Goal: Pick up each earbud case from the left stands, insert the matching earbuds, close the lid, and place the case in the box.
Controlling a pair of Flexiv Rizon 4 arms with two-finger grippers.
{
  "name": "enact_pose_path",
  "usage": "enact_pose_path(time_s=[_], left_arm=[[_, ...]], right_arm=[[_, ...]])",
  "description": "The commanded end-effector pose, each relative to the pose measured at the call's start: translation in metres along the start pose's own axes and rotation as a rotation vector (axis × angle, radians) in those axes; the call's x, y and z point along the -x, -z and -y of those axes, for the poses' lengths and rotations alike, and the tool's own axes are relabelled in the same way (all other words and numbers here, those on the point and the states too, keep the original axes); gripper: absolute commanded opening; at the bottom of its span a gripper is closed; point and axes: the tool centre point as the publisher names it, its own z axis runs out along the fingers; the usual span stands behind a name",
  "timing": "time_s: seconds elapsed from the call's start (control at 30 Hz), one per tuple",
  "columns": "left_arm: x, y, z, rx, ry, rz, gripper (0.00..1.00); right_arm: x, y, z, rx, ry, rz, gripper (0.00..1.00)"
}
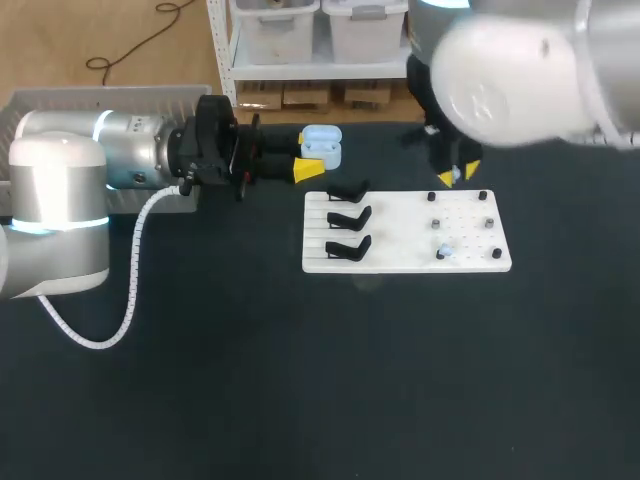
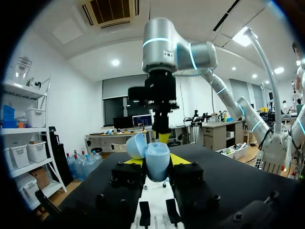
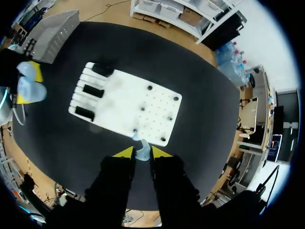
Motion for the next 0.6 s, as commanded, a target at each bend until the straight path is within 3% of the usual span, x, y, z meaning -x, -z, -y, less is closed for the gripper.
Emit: enact_pose_path(time_s=[0.03,0.17,0.6], left_arm=[[-0.001,0.0,-0.001,-0.001,-0.001,0.001,0.0],[-0.001,0.0,-0.001,-0.001,-0.001,0.001,0.0],[-0.001,0.0,-0.001,-0.001,-0.001,0.001,0.0]], right_arm=[[0.004,0.046,-0.026,-0.013,-0.003,-0.073,0.0],[0.002,0.052,-0.044,0.013,-0.002,-0.057,0.0],[0.002,0.052,-0.044,0.013,-0.002,-0.057,0.0]])
